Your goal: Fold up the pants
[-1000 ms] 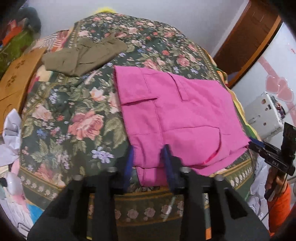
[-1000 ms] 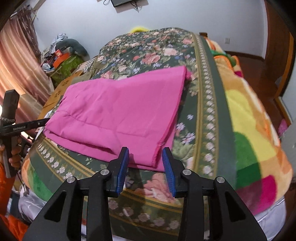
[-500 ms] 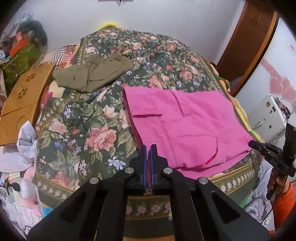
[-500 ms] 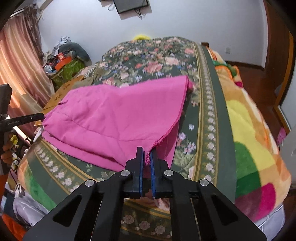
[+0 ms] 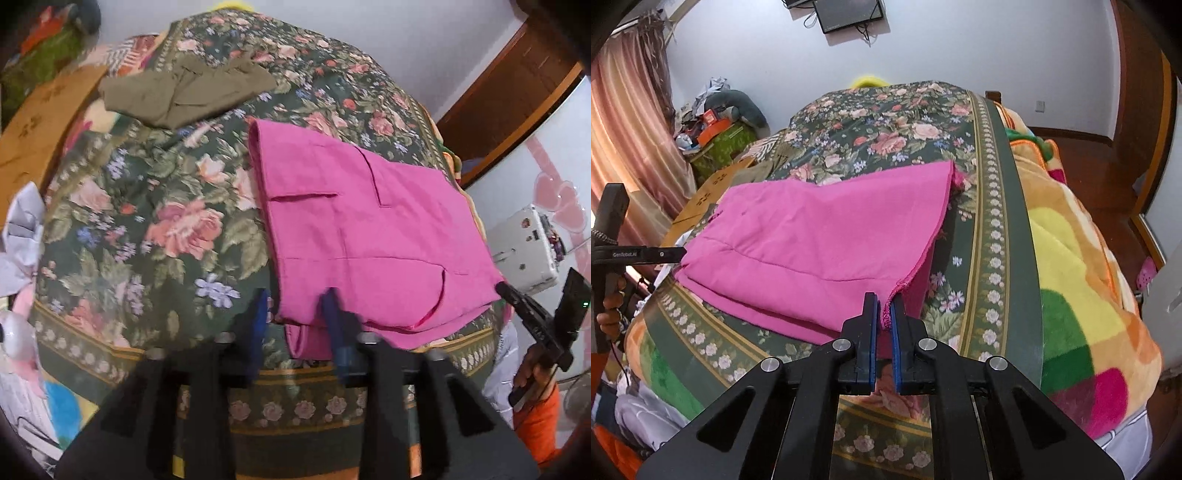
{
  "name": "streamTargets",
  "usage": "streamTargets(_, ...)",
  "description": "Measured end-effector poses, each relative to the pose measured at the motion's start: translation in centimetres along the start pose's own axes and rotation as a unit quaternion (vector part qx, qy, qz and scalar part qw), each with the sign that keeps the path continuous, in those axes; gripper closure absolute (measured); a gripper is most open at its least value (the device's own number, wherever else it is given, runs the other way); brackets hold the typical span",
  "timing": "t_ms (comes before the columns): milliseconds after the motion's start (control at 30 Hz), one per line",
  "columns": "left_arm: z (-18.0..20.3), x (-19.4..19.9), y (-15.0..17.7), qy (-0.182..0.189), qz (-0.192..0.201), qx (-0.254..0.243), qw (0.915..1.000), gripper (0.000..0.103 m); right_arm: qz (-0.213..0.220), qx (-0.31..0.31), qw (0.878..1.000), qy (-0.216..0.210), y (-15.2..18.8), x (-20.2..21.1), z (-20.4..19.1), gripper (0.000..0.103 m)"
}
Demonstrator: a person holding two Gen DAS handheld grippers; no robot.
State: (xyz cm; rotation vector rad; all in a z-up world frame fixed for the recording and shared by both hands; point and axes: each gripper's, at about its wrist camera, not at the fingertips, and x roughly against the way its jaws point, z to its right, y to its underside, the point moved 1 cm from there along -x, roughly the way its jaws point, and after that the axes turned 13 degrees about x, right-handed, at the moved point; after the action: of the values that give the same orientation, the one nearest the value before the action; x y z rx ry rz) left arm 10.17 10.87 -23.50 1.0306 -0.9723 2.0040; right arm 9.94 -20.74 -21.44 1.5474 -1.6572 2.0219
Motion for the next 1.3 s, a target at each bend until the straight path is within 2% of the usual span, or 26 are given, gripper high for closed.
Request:
streamTargets(167, 1.0, 0.9, 0.1, -0.014, 0.020, -0.021, 0.9995, 0.092, -0.001, -0.002, 1.000, 0.000, 0.0, -0.1, 0.0, 0.097)
streamTargets(367, 1.9, 3.5, 0.0, 0.012, 0.038, -0.032, 0.9987, 0.093, 0.012, 0.009, 1.000, 0.011, -0.9, 1.3, 0.5, 0.098)
streamTargets(467, 2.2, 3.7, 0.5, 0.013, 0.037, -0.034, 0.9986, 0.093, 0.014, 0.013, 1.000, 0.017, -1.1, 1.8, 0.7, 0.098)
streamTargets(700, 1.2, 0.9, 2.3, -0.024, 0.016, -0.042, 0.9987, 0.092, -0.027, 0.002, 1.000, 0.014, 0.8, -0.5, 0.8, 0.097)
streamTargets(833, 1.6, 1.6, 2.6, -0.051, 0.039, -0.069, 0.9955, 0.091, -0.044, 0.002, 0.999, 0.020, 1.4, -0.9, 0.7, 0.097)
streamTargets(933, 2.5, 2.5, 2.4, -0.086, 0.063, -0.104, 0.9888, 0.090, -0.058, 0.014, 0.998, 0.033, 0.2, -0.1, 0.4, 0.095)
streamTargets(967, 2.9, 2.9, 2.3, -0.095, 0.075, -0.113, 0.9862, 0.090, -0.054, 0.018, 0.998, 0.036, -0.1, 0.2, 0.3, 0.093)
streamTargets(1033, 3.8, 3.6, 1.9, -0.094, 0.089, -0.128, 0.9833, 0.090, -0.039, 0.027, 0.998, 0.038, -1.0, 1.2, -0.1, 0.076)
streamTargets(1067, 4.0, 3.9, 1.8, -0.090, 0.093, -0.131, 0.9829, 0.090, -0.030, 0.031, 0.998, 0.037, -1.4, 1.5, -0.4, 0.060)
streamTargets(1100, 4.5, 4.0, 1.7, -0.084, 0.096, -0.134, 0.9827, 0.090, -0.015, 0.037, 0.998, 0.037, -1.9, 2.0, -0.8, 0.055)
streamTargets(1167, 5.5, 3.9, 1.4, -0.071, 0.096, -0.138, 0.9833, 0.090, 0.003, 0.051, 0.998, 0.032, -2.5, 2.1, -1.7, 0.055)
streamTargets(1300, 6.9, 2.1, 1.6, -0.063, 0.079, -0.146, 0.9840, 0.090, -0.007, 0.055, 0.998, 0.007, -2.8, 0.0, -2.9, 0.055)
